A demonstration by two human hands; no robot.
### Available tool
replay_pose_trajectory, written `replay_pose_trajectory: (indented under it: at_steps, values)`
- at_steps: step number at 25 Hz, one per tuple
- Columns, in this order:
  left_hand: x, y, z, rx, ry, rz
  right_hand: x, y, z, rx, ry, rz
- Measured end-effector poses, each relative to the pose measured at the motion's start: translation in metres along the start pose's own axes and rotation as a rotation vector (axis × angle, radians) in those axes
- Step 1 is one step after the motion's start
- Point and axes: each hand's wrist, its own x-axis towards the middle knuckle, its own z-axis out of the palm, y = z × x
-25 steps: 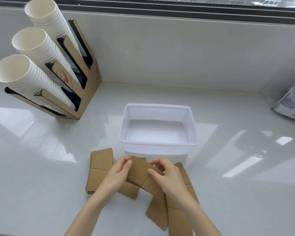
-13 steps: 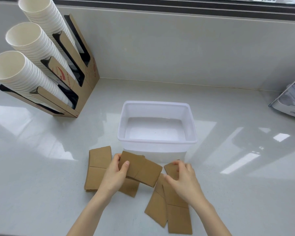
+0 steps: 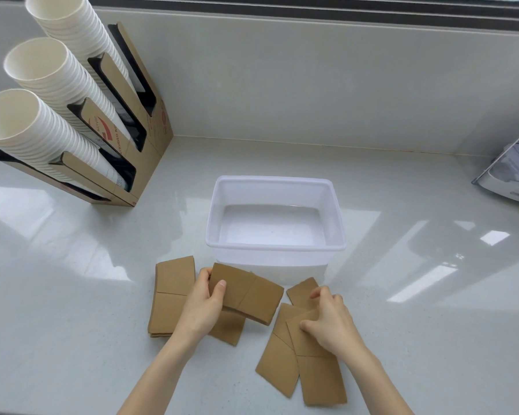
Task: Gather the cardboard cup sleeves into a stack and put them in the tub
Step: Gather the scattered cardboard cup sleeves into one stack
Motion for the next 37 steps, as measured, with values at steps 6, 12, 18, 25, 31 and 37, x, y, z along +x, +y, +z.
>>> replay_pose_trajectory:
  at_steps: [6, 12, 18, 25, 31, 37]
  values:
    - [0.0, 0.002, 0.001, 0.0, -0.019, 0.017, 0.001, -0.002, -0.018, 0.409, 0.038, -0.089]
    - [-0.005, 0.006, 0.01, -0.034, -0.131, -0.008, -0.001, -0.037, -0.034, 0.615, 0.026, -0.284]
    - [-0.011, 0.008, 0.019, -0.051, -0.244, -0.004, 0.006, -0.068, -0.022, 0.491, 0.076, -0.41]
    - [-0.014, 0.007, 0.024, -0.008, -0.246, 0.054, 0.007, -0.072, -0.003, 0.421, 0.054, -0.467]
    - [-0.011, 0.009, 0.013, -0.024, -0.12, -0.008, 0.014, -0.036, -0.009, 0.363, 0.166, -0.289]
    - [-0.008, 0.009, 0.008, -0.029, -0.043, -0.054, 0.009, 0.005, -0.009, -0.24, 0.103, 0.062]
